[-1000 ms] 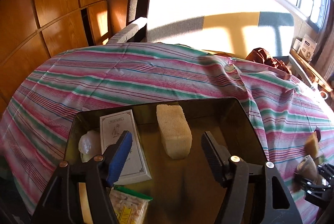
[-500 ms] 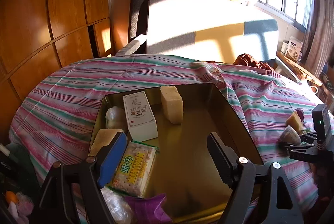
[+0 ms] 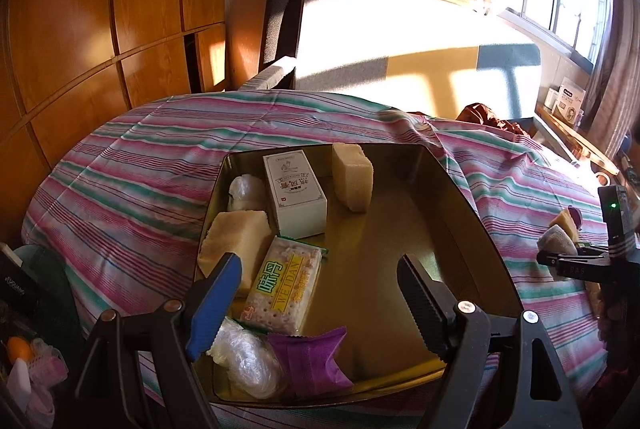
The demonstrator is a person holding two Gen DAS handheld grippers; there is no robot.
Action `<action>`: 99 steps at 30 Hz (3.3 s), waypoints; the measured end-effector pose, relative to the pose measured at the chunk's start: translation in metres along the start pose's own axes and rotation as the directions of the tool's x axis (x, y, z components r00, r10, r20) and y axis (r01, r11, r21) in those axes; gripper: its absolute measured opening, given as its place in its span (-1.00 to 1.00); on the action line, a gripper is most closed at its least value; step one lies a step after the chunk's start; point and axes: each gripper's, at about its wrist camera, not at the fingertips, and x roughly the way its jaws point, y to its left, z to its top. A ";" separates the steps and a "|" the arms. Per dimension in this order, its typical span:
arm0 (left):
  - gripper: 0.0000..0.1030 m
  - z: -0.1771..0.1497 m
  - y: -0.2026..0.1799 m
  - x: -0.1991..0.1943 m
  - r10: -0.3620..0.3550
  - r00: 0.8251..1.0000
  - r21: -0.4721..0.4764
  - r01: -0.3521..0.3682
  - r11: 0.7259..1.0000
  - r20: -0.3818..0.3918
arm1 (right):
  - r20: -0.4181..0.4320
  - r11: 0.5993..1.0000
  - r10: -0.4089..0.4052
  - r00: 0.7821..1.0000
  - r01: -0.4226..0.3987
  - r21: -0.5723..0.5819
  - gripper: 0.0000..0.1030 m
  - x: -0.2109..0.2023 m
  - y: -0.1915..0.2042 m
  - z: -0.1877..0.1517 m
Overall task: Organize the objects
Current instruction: 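Carry the grey sock ball into the gold tray and open the right tool, then move both tools back toward the remaining items on the sheet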
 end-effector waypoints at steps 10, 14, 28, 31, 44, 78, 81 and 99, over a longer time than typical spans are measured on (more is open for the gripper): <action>0.57 -0.007 0.020 -0.003 -0.014 1.000 -0.058 0.014 0.998 0.001 | 0.106 0.981 0.187 0.977 -0.180 -0.073 0.01 -0.044 0.093 0.055; 0.57 -0.010 0.032 -0.004 -0.013 1.000 -0.090 0.013 0.996 -0.001 | 0.091 0.972 0.214 0.973 -0.202 -0.123 0.01 -0.031 0.141 0.077; 0.61 -0.017 0.065 0.009 -0.003 0.999 -0.175 -0.004 0.985 -0.040 | -0.064 0.970 0.102 0.993 -0.114 -0.215 0.04 0.055 0.218 0.119; 0.61 -0.018 0.065 0.012 -0.004 0.999 -0.178 -0.004 0.984 -0.047 | -0.065 0.970 0.102 0.993 -0.114 -0.215 0.04 0.059 0.217 0.118; 0.62 -0.015 0.057 0.004 -0.004 0.999 -0.157 -0.001 0.988 -0.035 | 0.036 0.974 0.165 0.986 -0.157 -0.166 0.24 0.027 0.198 0.116; 0.64 -0.016 -0.003 -0.015 -0.019 1.000 0.010 0.019 1.000 -0.022 | 0.192 0.997 0.079 0.978 -0.079 -0.007 0.24 -0.075 0.056 -0.011; 0.64 -0.014 -0.014 -0.013 -0.031 0.999 0.033 0.032 0.999 -0.023 | 0.209 0.997 0.031 0.977 -0.044 0.058 0.24 -0.085 0.020 -0.014; 0.64 -0.002 -0.113 0.007 -0.143 0.987 0.224 0.156 0.962 -0.075 | 0.328 0.734 -0.083 0.941 -0.165 0.659 0.24 -0.105 -0.194 -0.071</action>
